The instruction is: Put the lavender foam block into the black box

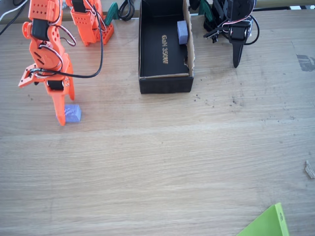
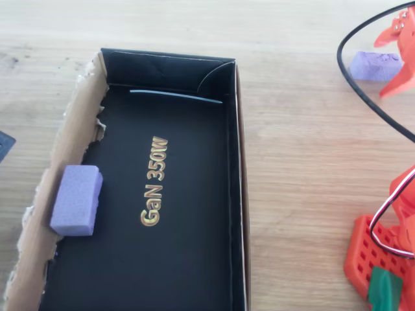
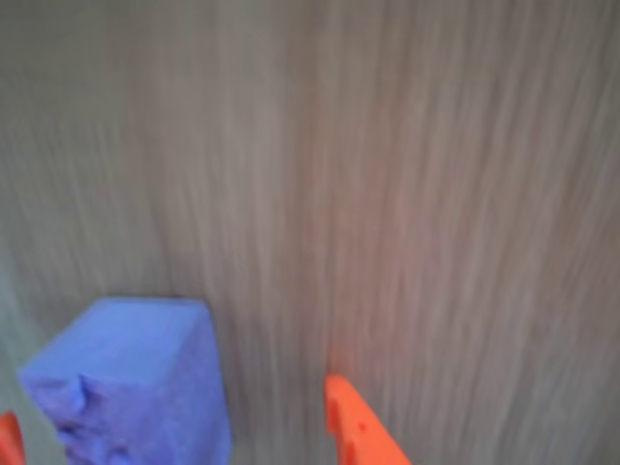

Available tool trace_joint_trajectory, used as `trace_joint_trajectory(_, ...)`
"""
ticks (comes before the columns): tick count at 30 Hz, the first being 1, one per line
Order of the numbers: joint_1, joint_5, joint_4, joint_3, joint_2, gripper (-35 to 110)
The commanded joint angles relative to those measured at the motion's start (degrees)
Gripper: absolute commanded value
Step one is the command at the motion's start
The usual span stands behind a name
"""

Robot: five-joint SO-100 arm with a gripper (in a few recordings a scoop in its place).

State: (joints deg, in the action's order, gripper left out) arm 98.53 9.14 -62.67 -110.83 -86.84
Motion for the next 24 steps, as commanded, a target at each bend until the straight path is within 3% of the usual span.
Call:
trace_joint_trajectory(1, 1.1, 0.8, -0.4, 1.7, -0.3, 40)
trace_joint_trajectory(6, 0.9, 1.4, 1.1, 2.5, 1.6, 36)
trace_joint_trajectory(8, 1.1, 2.8, 2.1, 2.6, 2.0, 21)
trace_joint_trajectory(9, 1.5, 4.1, 2.7, 2.6, 2.2, 4)
trace_joint_trajectory(10, 2.0, 4.4, 2.9, 2.6, 2.4, 0)
trace_joint_trajectory(18, 1.5, 4.7, 1.1, 2.6, -0.2, 0)
trace_joint_trajectory(24, -0.3, 2.3, -4.0, 0.3, -12.8, 0)
